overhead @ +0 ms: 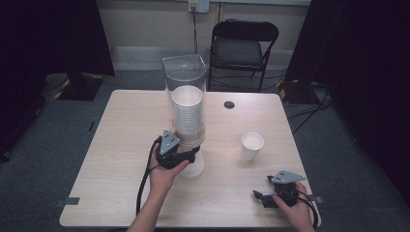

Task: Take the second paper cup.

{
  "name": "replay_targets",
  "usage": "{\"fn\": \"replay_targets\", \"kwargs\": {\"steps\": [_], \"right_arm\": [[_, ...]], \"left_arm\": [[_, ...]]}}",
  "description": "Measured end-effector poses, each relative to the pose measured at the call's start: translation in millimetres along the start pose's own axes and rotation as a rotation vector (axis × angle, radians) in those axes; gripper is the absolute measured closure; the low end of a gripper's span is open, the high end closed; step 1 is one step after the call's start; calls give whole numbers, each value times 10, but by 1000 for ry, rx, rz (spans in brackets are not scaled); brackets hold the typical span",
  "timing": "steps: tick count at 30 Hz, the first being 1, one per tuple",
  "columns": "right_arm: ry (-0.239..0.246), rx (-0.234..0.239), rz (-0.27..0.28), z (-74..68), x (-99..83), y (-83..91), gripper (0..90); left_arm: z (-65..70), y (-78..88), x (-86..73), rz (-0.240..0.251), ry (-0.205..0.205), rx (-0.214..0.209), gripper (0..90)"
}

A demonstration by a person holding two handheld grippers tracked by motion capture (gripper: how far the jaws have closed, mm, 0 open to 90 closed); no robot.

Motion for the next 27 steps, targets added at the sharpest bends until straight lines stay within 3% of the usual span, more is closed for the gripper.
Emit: {"fn": "replay_targets", "kwargs": {"steps": [4, 8, 12, 16, 17, 21, 22, 25, 27], "right_arm": [[0, 0, 0, 0, 0, 0, 160], [0, 0, 0, 0, 0, 0, 159], [0, 0, 0, 0, 0, 0, 159], [0, 0, 0, 0, 0, 0, 159], [0, 0, 0, 0, 0, 0, 159], [0, 0, 0, 0, -1, 0, 159], [0, 0, 0, 0, -1, 0, 159], [0, 0, 0, 0, 0, 0, 159], [0, 0, 0, 0, -1, 0, 160]], "left_arm": [[-1, -25, 1, 8, -6, 20, 323], [-16, -38, 0, 13, -45, 16, 334], [2, -34, -13, 7, -30, 28, 343], [8, -46, -56, 37, -40, 34, 346], [18, -57, -57, 53, -19, 32, 347], [21, -51, -65, 24, -55, 56, 350], [29, -64, -66, 30, -39, 50, 351], [21, -61, -74, 26, -58, 60, 351], [32, -68, -82, 41, -48, 59, 352]]}}
Point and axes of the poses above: each handheld gripper's, and its own axes: y roughly backward along the jaws, x roughly out of its top, z roughly to its right, the point moved 2 cm from there along -y, roughly forward along the jaws, and after that the axes turned 12 degrees about -z, right-handed, at the moved point
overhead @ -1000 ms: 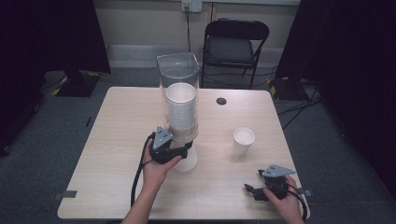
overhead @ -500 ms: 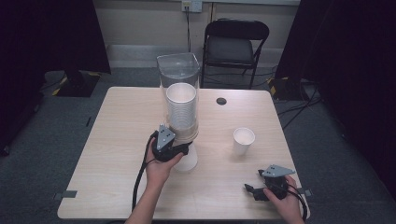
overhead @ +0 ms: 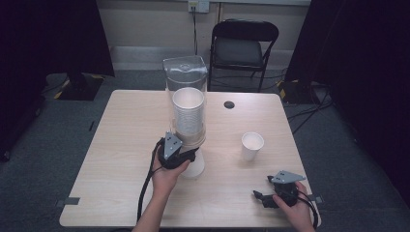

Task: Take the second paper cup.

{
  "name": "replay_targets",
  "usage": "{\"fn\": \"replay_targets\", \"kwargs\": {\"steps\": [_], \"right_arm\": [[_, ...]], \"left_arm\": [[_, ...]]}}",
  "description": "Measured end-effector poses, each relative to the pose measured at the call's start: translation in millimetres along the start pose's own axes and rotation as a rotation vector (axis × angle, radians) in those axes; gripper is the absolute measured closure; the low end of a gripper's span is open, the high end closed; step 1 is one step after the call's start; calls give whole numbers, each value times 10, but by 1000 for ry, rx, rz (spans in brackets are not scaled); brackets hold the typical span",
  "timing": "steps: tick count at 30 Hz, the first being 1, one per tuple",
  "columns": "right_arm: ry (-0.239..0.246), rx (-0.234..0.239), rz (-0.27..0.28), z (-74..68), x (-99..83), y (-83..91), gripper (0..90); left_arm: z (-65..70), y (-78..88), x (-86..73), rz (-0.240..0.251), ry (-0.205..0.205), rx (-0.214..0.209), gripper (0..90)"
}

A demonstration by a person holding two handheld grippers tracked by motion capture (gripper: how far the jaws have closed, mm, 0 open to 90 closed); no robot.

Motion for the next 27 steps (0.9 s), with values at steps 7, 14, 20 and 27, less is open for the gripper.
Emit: {"fn": "replay_targets", "kwargs": {"steps": [7, 14, 20, 27], "right_arm": [[0, 0, 0, 0, 0, 0, 159], [0, 0, 0, 0, 0, 0, 159], [0, 0, 0, 0, 0, 0, 159], [3, 10, 1, 2, -2, 0, 156]], "left_arm": [[9, -21, -50, 37, 9, 15, 353], [31, -30, -53, 30, 6, 19, 356], [29, -82, -110, -41, -10, 33, 357], [114, -270, -628, -333, -84, 21, 365]]}}
Point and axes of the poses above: each handheld gripper's, and its own axes: y roughly backward along the jaws, x roughly out of its top, z roughly to its right, the point moved 2 cm from there along -y, roughly forward along the jaws, and after that the axes turned 12 degrees about -z, right-handed, at the moved point
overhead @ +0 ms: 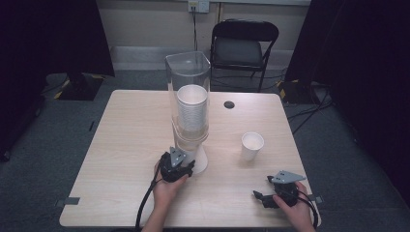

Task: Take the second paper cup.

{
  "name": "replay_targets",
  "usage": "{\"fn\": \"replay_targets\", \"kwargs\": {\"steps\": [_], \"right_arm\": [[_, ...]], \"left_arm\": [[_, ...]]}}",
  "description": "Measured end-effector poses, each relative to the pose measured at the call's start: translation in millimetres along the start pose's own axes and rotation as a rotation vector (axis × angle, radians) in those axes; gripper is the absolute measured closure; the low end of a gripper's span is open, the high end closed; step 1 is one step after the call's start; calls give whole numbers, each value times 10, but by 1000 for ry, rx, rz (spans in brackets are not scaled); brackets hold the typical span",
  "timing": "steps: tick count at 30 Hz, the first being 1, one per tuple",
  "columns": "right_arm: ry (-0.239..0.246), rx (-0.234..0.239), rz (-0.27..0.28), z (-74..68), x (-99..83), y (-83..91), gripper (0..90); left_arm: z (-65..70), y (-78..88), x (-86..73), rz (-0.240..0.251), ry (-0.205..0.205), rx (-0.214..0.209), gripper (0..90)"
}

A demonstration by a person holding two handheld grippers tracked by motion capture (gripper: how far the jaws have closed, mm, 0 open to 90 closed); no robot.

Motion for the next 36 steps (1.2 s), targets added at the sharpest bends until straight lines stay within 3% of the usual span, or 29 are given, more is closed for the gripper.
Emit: {"fn": "replay_targets", "kwargs": {"steps": [3, 4, 7, 10, 13, 18, 21, 23, 27, 36], "right_arm": [[0, 0, -1, 3, 4, 0, 156], [0, 1, -1, 4, 4, -1, 156], [2, 2, -3, 6, 7, -2, 156], [3, 0, -2, 5, 6, -3, 156], [3, -2, -1, 0, 3, 0, 157], [2, -1, -1, -1, 2, 1, 157], [1, -2, -1, -3, 1, 0, 157], [1, -1, -1, -3, 1, 0, 157], [1, -1, -1, -2, 2, 0, 157], [2, -1, 0, -2, 2, -1, 157]], "left_arm": [[10, 3, -36, -8, 31, -48, 364], [2, -3, -50, -15, 8, -52, 363], [34, 15, -60, -14, 14, -86, 361], [91, 53, -66, -26, -22, -92, 360], [91, 110, -75, -6, -15, -96, 359], [4, 161, -200, -11, 25, -101, 357], [-111, 208, -267, -21, 24, -84, 355], [-185, 239, -314, -15, 69, -90, 354], [-334, 273, -408, -31, 102, -72, 354], [-503, 285, -454, -18, 167, -55, 352]]}}
Point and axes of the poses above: each handheld gripper's, and its own axes: y roughly backward along the jaws, x roughly out of its top, z roughly to its right, the point moved 2 cm from there along -y, roughly forward along the jaws, and after that the axes turned 12 degrees about -z, right-handed, at the moved point
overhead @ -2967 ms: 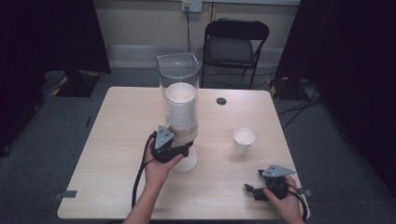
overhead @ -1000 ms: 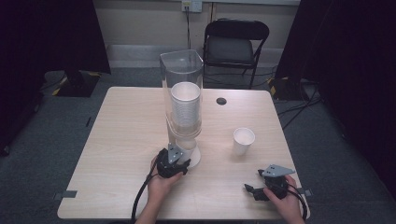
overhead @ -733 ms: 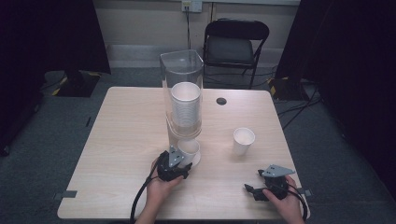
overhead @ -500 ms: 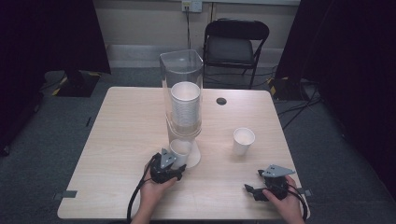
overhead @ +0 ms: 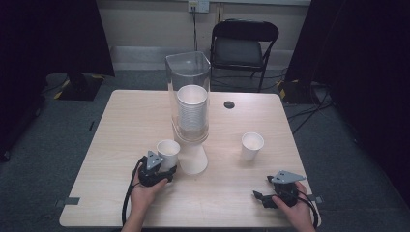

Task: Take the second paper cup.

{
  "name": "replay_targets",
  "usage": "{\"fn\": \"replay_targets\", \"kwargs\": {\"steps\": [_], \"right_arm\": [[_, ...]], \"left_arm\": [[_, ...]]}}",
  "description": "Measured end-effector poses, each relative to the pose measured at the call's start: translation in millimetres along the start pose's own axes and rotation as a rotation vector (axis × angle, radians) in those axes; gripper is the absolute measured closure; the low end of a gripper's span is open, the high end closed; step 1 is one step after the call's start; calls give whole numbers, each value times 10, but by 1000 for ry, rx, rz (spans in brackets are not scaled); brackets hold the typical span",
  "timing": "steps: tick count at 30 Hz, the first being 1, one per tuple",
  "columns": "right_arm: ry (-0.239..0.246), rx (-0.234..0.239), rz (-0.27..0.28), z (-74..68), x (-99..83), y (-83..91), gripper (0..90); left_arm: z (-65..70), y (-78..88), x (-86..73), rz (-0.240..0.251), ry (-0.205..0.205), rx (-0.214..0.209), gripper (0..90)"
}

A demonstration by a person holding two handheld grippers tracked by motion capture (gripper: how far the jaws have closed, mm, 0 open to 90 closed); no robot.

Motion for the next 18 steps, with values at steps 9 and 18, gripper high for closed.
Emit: {"fn": "replay_targets", "kwargs": {"steps": [9, 18], "right_arm": [[0, 0, 0, 0, 0, 0, 157], [2, 1, 1, -4, -3, 2, 157]], "left_arm": [[-139, -7, 3, -1, 41, 30, 351], [-244, -24, 8, -39, 59, 61, 350]]}}
Point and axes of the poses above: each handheld gripper's, and its own axes: y roughly backward along the jaws, x roughly out of its top, z roughly to its right, the point moved 2 cm from there along -y, roughly forward along the jaws, and after that the axes turned 12 degrees about -z, right-handed, at the moved point
